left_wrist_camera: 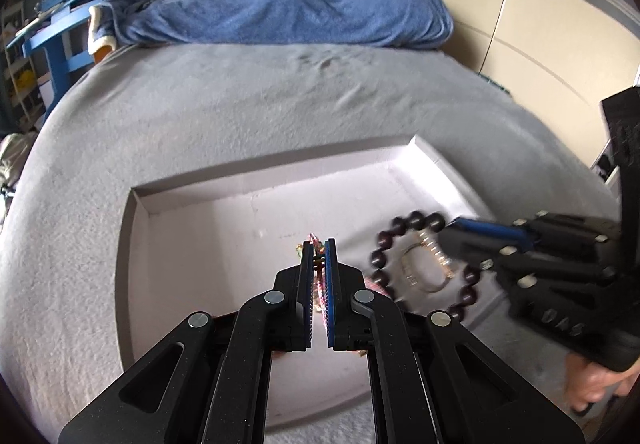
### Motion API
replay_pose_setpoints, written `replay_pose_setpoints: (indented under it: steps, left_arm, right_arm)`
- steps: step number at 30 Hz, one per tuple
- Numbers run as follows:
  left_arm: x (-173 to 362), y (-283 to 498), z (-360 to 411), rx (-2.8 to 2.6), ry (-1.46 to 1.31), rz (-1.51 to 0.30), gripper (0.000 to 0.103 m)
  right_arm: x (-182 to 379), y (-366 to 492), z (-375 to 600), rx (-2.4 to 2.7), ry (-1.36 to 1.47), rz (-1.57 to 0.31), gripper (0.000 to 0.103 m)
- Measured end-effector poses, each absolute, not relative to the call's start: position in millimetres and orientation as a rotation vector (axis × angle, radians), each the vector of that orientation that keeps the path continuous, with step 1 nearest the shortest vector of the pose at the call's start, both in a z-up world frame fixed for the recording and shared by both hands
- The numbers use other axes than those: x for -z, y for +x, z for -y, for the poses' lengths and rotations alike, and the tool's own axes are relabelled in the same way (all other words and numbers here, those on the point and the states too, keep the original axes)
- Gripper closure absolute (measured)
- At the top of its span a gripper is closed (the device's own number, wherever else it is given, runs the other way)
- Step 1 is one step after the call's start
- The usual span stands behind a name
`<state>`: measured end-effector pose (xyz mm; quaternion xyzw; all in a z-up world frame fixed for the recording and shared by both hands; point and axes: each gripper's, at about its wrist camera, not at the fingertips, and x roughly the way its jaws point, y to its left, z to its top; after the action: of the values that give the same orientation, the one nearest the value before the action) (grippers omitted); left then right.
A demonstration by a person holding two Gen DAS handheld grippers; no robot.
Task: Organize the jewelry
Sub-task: 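Carry both bracelets over the tray and lower them inside, then open both tools to release the bracelets and withdraw from the tray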
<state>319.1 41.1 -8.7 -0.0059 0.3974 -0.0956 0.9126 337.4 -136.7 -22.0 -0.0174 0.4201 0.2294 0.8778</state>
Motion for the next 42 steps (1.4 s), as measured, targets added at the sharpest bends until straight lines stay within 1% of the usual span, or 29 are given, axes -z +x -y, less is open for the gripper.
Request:
replay_pose_setpoints:
  steps: [6,8,9,10,11,12,13,14,15,16,17,18,19,21,22,26,28,32,34,35,37,38,42]
  left_arm:
    - [25.9,323.4,-46.3,0.175,-0.006,-0.886,0.097]
    - [26.6,322.4,-45.9,0.164,0.007,-0.894,0.090]
    - [25.2,320.7,-46.3,0.157,0.009,-0.889,0.082]
    - [23.5,319.1,-46.8,0.151,0.008,-0.883,0.072]
    - [21.8,318.7,-47.1,0.149,0.006,-0.878,0.067]
    - [19.4,317.1,-47.9,0.150,0.004,-0.868,0.061]
    - [16.7,315.2,-49.0,0.150,0.002,-0.858,0.057]
    - [14.6,314.3,-49.6,0.150,0.000,-0.852,0.053]
    - [11.8,312.5,-50.4,0.151,-0.002,-0.843,0.046]
    - [8.3,310.2,-51.6,0.150,-0.004,-0.829,0.041]
    - [6.5,309.3,-52.2,0.147,-0.004,-0.823,0.039]
    - [2.9,307.1,-53.4,0.143,-0.008,-0.813,0.034]
    - [0.1,305.5,-54.7,0.141,-0.015,-0.805,0.029]
    - [-6.6,301.3,-57.0,0.134,-0.027,-0.784,0.024]
    - [-9.7,298.9,-57.8,0.127,-0.030,-0.776,0.022]
    - [-20.1,289.9,-59.6,0.116,-0.031,-0.755,0.017]
    - [-25.6,283.7,-60.9,0.109,-0.038,-0.744,0.015]
    - [-32.7,269.3,-61.8,0.105,-0.026,-0.729,0.012]
    - [-34.2,261.1,-62.5,0.098,-0.011,-0.726,0.011]
    - [-34.6,258.0,-63.5,0.096,-0.011,-0.729,0.011]
    - [-35.0,252.1,-67.3,0.092,-0.019,-0.732,0.010]
    - [-35.1,249.6,-69.1,0.089,-0.024,-0.734,0.010]
    - [-36.3,234.3,-75.0,0.084,-0.043,-0.733,0.010]
  right_arm:
    - [38.0,343.6,137.7,-0.438,-0.099,-0.927,0.089]
    - [41.1,344.4,137.2,-0.423,-0.124,-0.938,0.088]
    - [41.3,344.3,137.3,-0.420,-0.130,-0.940,0.088]
    - [40.7,343.3,137.6,-0.421,-0.130,-0.939,0.087]
    - [40.1,342.4,137.9,-0.424,-0.127,-0.937,0.087]
    - [39.2,341.9,138.3,-0.428,-0.123,-0.938,0.083]
    - [38.0,341.6,139.5,-0.431,-0.119,-0.936,0.074]
    - [36.4,340.8,140.7,-0.434,-0.116,-0.930,0.069]
    - [34.9,340.5,141.1,-0.436,-0.115,-0.926,0.065]
    - [32.4,339.6,143.0,-0.437,-0.113,-0.919,0.064]
    - [30.2,338.6,143.8,-0.436,-0.109,-0.914,0.062]
    - [27.8,337.8,145.9,-0.434,-0.101,-0.906,0.056]
    - [25.5,337.3,148.4,-0.429,-0.091,-0.900,0.052]
    - [22.0,336.3,152.5,-0.423,-0.072,-0.893,0.051]
    - [20.2,335.1,154.8,-0.418,-0.064,-0.889,0.048]
    - [14.6,329.6,159.9,-0.405,-0.054,-0.875,0.039]
    - [10.3,324.9,162.1,-0.403,-0.044,-0.863,0.031]
    - [2.1,312.4,165.8,-0.413,-0.035,-0.835,0.020]
    - [-0.2,306.6,168.4,-0.414,-0.039,-0.823,0.013]
    - [-0.9,303.8,170.2,-0.414,-0.037,-0.818,0.012]
    - [-1.7,300.1,173.6,-0.408,-0.029,-0.816,0.007]
    - [-1.8,298.6,176.2,-0.403,-0.022,-0.815,0.006]
    - [-1.8,292.0,186.6,-0.387,0.011,-0.816,0.006]
